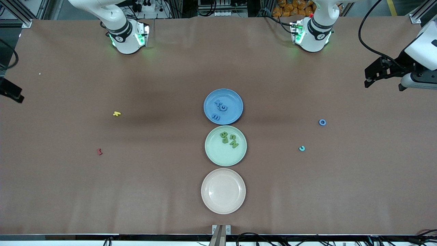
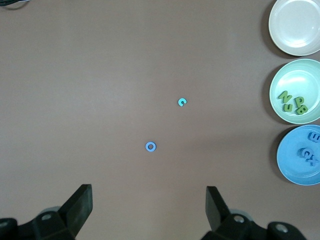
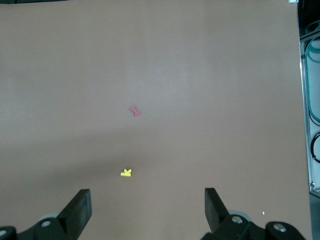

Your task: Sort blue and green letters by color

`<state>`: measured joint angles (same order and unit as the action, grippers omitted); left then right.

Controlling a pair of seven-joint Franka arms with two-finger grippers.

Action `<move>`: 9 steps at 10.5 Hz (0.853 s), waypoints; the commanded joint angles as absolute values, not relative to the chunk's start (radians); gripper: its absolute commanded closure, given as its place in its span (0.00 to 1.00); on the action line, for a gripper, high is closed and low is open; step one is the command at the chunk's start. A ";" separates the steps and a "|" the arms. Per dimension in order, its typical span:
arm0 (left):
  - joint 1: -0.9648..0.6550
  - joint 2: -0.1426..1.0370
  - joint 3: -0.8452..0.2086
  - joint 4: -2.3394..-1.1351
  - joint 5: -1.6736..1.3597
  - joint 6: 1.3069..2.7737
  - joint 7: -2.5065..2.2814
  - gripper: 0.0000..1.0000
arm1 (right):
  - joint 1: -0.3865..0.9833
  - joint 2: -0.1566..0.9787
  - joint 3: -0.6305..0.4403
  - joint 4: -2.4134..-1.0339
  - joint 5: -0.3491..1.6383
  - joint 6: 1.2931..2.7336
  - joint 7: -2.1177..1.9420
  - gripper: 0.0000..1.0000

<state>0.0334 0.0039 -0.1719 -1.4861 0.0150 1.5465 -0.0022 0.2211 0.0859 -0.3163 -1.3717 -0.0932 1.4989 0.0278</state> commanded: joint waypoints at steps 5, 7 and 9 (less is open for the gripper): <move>0.032 -0.011 -0.152 -1.488 -0.003 1.520 -0.012 0.00 | 0.184 0.014 -0.304 -1.431 -0.031 1.460 0.067 0.00; 0.032 -0.011 -0.150 -1.488 -0.003 1.505 -0.017 0.00 | 0.186 0.011 -0.292 -1.474 -0.031 1.512 0.072 0.00; 0.029 -0.011 -0.149 -1.488 -0.005 1.503 -0.043 0.00 | 0.183 0.014 -0.276 -1.471 -0.031 1.516 0.089 0.00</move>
